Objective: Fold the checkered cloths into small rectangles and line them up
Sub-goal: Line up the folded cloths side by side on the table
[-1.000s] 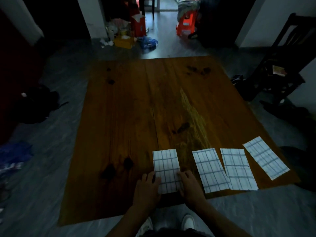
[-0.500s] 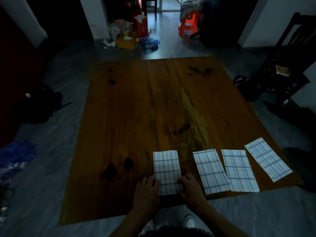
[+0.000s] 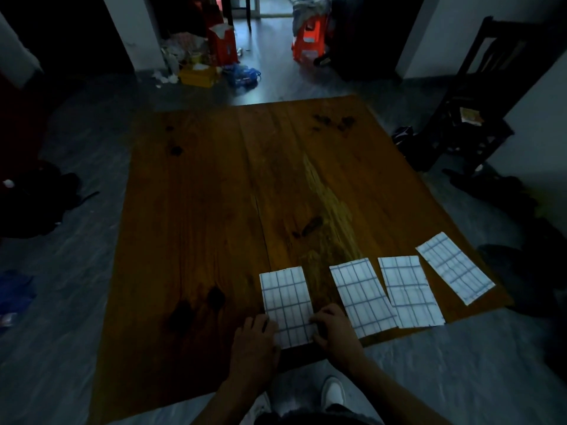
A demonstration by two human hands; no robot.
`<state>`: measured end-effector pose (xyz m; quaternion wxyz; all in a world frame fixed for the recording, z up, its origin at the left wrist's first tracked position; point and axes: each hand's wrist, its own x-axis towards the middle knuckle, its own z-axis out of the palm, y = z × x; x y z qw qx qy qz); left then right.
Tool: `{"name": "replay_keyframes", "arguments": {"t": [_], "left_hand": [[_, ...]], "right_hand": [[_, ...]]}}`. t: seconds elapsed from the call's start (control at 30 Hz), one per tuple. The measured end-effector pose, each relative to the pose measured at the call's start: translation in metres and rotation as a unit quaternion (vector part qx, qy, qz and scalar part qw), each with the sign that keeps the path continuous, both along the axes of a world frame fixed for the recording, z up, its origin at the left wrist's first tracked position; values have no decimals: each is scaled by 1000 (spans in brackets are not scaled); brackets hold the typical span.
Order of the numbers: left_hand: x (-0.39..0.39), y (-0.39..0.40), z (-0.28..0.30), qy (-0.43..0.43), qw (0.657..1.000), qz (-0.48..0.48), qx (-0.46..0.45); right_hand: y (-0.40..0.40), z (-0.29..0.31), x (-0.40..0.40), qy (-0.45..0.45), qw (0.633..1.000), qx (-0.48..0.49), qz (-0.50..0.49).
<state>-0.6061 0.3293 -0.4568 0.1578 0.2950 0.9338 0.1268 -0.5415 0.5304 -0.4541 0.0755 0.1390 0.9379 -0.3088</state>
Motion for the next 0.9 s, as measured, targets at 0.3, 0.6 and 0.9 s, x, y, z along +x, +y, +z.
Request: {"name": "replay_keyframes", "arguments": {"t": [0.3, 0.6, 0.9], "left_hand": [[-6, 49, 3, 5, 996, -75, 53], [11, 104, 16, 15, 995, -75, 65], [43, 155, 17, 0, 1000, 0, 17]], "right_hand": [[28, 29, 37, 39, 993, 1, -110], [100, 25, 59, 22, 988, 14, -154], [165, 1, 56, 5, 999, 15, -28]]}}
